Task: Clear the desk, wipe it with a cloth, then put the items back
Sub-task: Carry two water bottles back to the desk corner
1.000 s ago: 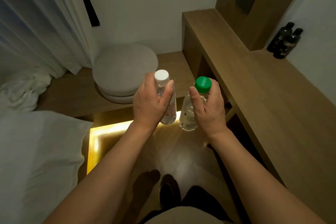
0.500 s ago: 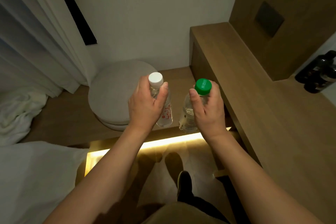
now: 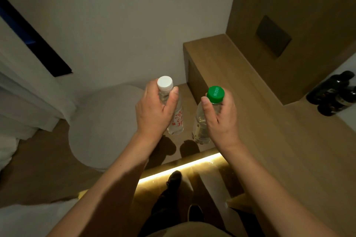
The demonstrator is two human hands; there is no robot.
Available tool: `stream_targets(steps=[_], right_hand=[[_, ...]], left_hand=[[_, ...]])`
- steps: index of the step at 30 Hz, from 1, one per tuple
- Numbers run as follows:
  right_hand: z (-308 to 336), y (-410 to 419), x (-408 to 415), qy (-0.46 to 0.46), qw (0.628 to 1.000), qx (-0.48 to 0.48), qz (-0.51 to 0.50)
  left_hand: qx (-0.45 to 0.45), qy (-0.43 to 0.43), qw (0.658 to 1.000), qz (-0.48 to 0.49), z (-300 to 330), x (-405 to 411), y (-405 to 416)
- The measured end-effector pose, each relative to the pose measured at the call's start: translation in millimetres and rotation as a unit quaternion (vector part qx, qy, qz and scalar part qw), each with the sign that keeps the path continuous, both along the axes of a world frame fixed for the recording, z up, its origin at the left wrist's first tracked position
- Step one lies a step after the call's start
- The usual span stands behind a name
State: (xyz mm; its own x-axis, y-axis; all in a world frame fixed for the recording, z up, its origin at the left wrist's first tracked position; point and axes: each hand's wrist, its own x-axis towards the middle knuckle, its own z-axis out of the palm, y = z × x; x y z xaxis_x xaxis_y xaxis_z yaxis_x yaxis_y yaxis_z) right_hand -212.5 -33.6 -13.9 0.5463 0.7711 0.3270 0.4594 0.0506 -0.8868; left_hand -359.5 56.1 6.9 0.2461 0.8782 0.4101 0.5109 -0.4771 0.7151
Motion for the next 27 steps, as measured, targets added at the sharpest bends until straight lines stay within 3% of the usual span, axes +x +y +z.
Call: stream_targets(steps=[15, 27], right_hand=[[-6.1, 68.9, 57.3, 0.007, 0.973, -0.053, -0.226], [1.6, -28.9, 86.5, 0.029, 0.892, -0.082, -0.443]], left_hand=[[-0.058, 0.035, 0.971, -0.229, -10.3, 108.0, 123.5], [-0.077, 0.022, 0.877, -0.474, -9.4, 213.9, 55.5]])
